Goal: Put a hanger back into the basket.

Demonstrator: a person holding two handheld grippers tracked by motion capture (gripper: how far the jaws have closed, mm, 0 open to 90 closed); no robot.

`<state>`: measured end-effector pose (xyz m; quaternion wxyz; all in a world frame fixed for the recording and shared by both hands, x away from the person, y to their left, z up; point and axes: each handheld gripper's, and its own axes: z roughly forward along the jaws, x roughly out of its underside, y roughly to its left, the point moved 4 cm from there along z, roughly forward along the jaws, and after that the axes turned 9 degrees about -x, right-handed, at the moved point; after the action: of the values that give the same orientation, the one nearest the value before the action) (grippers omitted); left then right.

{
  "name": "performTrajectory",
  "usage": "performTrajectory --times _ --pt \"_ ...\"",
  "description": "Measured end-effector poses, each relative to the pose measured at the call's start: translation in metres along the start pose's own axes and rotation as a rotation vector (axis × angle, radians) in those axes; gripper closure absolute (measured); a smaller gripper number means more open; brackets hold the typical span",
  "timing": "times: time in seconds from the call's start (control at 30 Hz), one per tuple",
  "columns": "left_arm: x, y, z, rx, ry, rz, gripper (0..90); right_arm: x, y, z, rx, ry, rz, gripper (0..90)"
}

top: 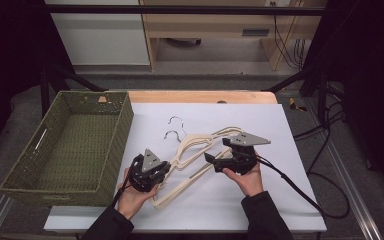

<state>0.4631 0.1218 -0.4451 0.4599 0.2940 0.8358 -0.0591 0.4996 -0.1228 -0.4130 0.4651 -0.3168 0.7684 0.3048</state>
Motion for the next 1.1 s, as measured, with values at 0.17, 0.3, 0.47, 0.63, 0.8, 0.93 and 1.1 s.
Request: performTrajectory --times 0.17,0.3,0.47,0.63,0.8,0.93,1.1 --pt "0.000 -0.002 -0.003 -0.005 -0.005 0.007 79.8 -0.010 -0.001 0.022 -0.001 0.007 -0.002 18.5" --pt "0.001 -0.004 -0.004 -0.007 -0.007 0.010 79.8 -0.013 -0.002 0.032 -0.011 0.009 0.006 21.4" --pt "0.001 -0.006 -0.006 -0.014 -0.011 0.014 79.8 -0.018 -0.007 0.045 0.003 0.008 0.009 24.4" --pt "0.001 -0.007 -0.006 -0.016 -0.016 0.014 79.8 -0.021 -0.010 0.057 0.008 -0.002 0.016 31.9" --pt "0.001 -0.008 -0.007 -0.018 -0.021 0.015 79.8 -0.024 -0.011 0.074 -0.010 0.020 0.018 41.6" --pt "0.001 -0.010 -0.008 -0.014 -0.021 0.019 79.8 -0.023 -0.013 0.088 -0.004 0.045 0.014 47.1" --pt "0.002 -0.009 -0.008 -0.018 -0.014 0.021 79.8 -0.020 -0.015 0.104 0.000 0.087 0.000 56.2"
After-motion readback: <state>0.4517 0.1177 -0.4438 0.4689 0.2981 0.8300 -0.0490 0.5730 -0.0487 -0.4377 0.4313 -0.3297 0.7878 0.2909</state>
